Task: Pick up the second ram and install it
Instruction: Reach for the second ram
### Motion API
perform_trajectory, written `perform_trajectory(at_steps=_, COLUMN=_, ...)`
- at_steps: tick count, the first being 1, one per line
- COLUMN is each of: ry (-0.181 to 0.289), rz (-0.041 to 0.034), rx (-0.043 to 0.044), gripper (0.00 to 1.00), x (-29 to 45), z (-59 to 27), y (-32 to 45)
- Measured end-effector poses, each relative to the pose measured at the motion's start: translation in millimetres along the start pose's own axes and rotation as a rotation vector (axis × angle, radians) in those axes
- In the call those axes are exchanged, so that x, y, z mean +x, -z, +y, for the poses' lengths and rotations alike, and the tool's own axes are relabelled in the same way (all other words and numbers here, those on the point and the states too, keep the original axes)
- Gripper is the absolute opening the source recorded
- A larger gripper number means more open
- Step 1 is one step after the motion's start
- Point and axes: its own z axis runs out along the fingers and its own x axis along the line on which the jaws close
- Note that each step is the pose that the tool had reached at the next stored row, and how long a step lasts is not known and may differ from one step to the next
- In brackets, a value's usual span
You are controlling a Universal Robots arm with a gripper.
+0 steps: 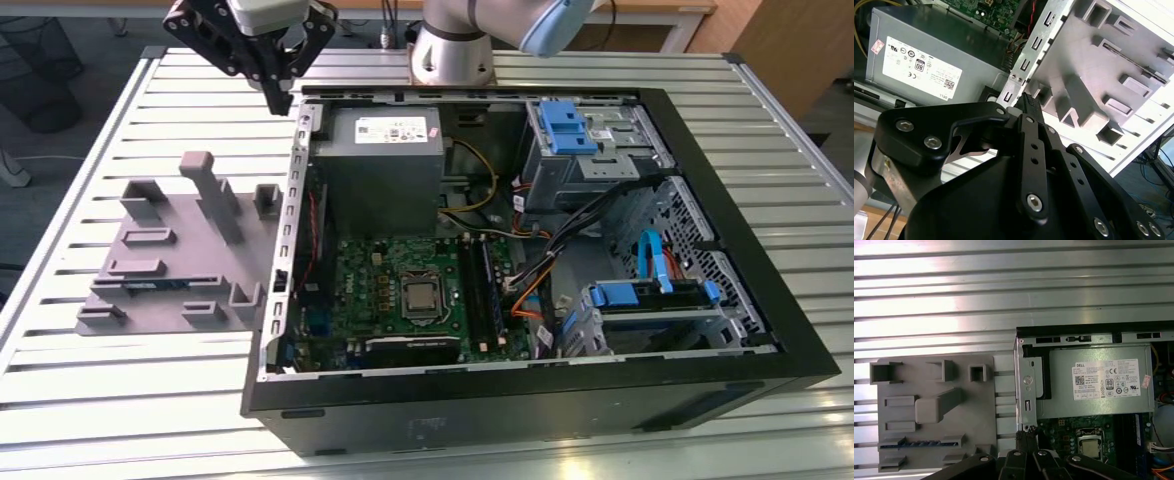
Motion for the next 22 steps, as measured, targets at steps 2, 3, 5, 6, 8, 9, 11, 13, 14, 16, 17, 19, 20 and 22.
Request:
perform_trajectory(at_steps=2, ry=0.0, rz=0.0, rx=0.0, gripper=0.11, x=0.5, z=-0.1, y=0.0)
perform_trajectory(at_steps=3, ry=0.0, rz=0.0, rx=0.0, gripper=0.11, x=0.9, z=-0.1, y=0.0)
perform_trajectory(at_steps=5, ry=0.0, rz=0.0, rx=0.0, gripper=0.11, x=1.5, z=-0.1, y=0.0)
perform_trajectory(at_steps=6, ry=0.0, rz=0.0, rx=0.0, gripper=0.11, x=1.8, z=-0.2, y=0.0)
perform_trajectory(at_steps=8, ry=0.0, rz=0.0, rx=0.0, gripper=0.11, x=2.6, z=-0.2, y=-0.1)
perform_trajectory(at_steps=9, ry=0.0, rz=0.0, rx=0.0, gripper=0.11, x=3.0, z=-0.2, y=-0.1)
perform_trajectory(at_steps=11, ry=0.0, rz=0.0, rx=0.0, gripper=0.11, x=4.3, z=-0.3, y=-0.1)
perform_trajectory(at_steps=13, ry=0.0, rz=0.0, rx=0.0001, gripper=0.11, x=5.4, z=-0.4, y=-0.1)
perform_trajectory(at_steps=14, ry=0.0, rz=0.0001, rx=0.0001, gripper=0.11, x=5.8, z=-0.5, y=-0.1)
perform_trajectory(at_steps=16, ry=0.0, rz=0.0, rx=0.0, gripper=0.11, x=6.4, z=-0.5, y=-0.2)
perform_trajectory(at_steps=17, ry=0.0, rz=0.0, rx=0.0001, gripper=0.11, x=6.7, z=-0.5, y=-0.2)
perform_trajectory(at_steps=19, ry=0.0, rz=0.0, rx=0.0, gripper=0.11, x=7.1, z=-0.6, y=-0.2)
perform_trajectory(at_steps=20, ry=0.0, rz=0.0, rx=0.0001, gripper=0.11, x=7.3, z=-0.6, y=-0.2)
perform_trajectory(at_steps=22, ry=0.0, rz=0.0, rx=0.0, gripper=0.11, x=7.7, z=-0.6, y=-0.3)
